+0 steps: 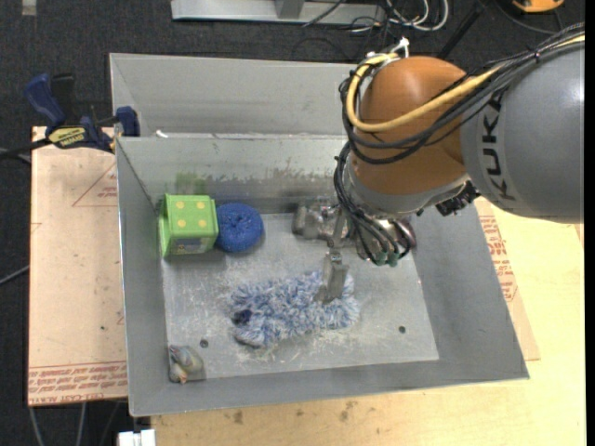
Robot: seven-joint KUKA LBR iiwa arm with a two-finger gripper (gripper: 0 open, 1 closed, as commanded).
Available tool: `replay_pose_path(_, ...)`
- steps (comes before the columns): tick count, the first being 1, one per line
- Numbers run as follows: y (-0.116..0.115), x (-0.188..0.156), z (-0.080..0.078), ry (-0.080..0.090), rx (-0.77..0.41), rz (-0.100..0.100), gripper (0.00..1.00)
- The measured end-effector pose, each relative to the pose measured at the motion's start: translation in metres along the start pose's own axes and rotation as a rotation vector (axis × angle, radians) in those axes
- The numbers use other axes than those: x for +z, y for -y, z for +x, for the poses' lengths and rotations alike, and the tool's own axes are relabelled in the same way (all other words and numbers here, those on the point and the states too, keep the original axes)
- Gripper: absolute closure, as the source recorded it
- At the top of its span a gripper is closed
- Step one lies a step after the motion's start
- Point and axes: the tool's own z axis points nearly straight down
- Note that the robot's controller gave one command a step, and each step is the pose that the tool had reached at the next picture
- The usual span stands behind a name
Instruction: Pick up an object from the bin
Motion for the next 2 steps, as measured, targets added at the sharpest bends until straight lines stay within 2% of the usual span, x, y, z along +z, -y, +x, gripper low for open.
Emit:
replay_pose_path(1,0.003,0.052,0.006,0.006,-0.057,0.0,0.0)
replay_pose_path(2,0.034,0.12,0.007,0.004,-0.086,0.0,0.0)
